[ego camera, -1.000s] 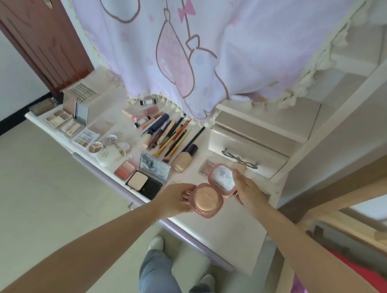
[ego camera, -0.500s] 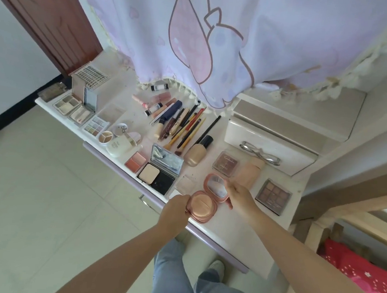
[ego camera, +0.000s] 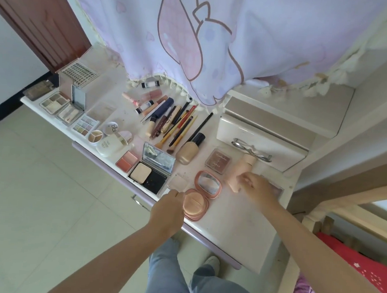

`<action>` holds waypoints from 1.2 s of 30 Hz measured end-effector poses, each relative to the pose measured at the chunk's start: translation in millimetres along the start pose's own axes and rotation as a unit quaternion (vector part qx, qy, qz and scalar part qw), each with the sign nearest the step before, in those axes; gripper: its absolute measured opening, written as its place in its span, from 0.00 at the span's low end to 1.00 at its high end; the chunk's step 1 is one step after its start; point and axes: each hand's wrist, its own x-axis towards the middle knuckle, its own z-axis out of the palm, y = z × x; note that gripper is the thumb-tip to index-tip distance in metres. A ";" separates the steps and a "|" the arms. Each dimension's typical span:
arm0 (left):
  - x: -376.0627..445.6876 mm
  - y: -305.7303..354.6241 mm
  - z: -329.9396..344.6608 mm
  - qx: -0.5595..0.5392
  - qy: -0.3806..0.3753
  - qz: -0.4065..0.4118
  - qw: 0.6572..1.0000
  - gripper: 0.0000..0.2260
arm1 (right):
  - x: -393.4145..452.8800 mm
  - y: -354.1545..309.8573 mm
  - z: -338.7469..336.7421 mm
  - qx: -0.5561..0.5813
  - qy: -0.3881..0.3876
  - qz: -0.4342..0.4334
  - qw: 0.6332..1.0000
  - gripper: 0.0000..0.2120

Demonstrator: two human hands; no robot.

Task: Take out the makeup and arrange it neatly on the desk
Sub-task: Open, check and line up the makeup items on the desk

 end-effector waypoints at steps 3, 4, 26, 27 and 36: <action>0.9 11.1 -1.9 -0.006 0.027 0.045 0.999 0.18 | -2.6 32.5 -22.7 -0.195 -0.004 -0.008 0.981 0.22; 2.1 16.6 -2.5 -0.008 0.031 0.061 0.998 0.18 | -3.6 41.7 -27.5 -0.255 -0.037 0.004 0.966 0.28; 33.7 136.1 -149.8 -0.451 -0.129 0.217 0.856 0.33 | -78.7 -56.5 -159.7 -0.078 0.047 -0.233 0.968 0.26; 33.4 138.4 -156.9 -0.469 -0.118 0.225 0.846 0.31 | -80.6 -60.9 -164.3 -0.089 0.063 -0.243 0.964 0.26; 31.3 149.2 -194.6 -0.543 -0.108 0.282 0.784 0.24 | -90.2 -101.1 -185.9 -0.054 0.200 -0.302 0.931 0.19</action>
